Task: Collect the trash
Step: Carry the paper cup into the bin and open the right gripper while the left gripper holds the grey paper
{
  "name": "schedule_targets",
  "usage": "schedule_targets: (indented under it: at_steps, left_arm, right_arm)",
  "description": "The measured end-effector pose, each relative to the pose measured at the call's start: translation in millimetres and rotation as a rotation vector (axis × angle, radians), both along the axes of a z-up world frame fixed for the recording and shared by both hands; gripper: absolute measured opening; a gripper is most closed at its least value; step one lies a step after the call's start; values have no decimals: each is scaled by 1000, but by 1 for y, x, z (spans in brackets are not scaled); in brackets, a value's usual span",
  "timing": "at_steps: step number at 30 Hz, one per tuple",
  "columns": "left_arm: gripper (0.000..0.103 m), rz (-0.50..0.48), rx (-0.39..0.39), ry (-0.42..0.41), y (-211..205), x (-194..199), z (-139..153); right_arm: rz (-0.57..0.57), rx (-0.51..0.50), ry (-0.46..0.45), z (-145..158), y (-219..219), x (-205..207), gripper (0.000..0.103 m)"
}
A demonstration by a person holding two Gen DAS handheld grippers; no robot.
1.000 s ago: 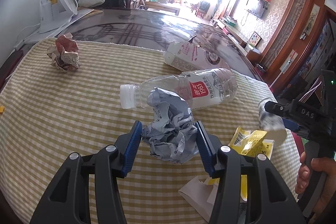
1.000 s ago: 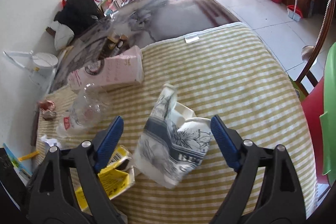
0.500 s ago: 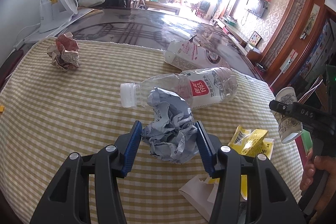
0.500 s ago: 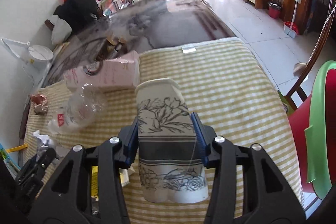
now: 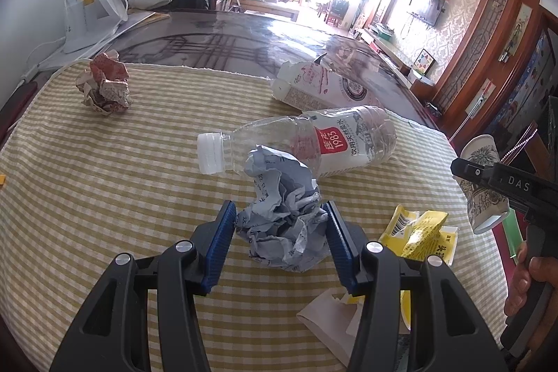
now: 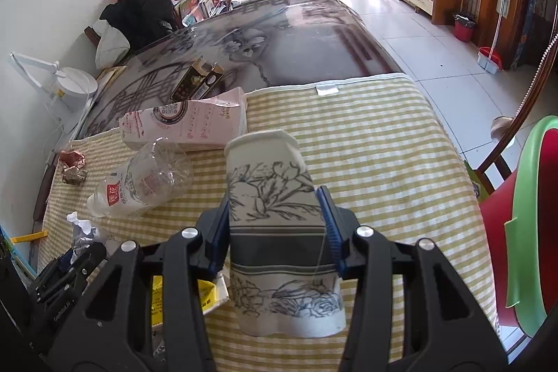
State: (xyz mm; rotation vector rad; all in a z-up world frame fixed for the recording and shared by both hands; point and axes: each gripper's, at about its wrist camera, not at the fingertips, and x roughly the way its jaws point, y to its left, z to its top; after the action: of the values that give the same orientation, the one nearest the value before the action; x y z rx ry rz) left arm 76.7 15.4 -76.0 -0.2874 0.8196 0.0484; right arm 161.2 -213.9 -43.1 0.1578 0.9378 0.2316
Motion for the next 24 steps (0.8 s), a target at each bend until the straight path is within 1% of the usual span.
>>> schedule_targets:
  at_steps: [24]
  left_arm:
    - [49,1,2,0,1,0,0]
  right_arm:
    - [5,-7,-10,2,2,-2,45]
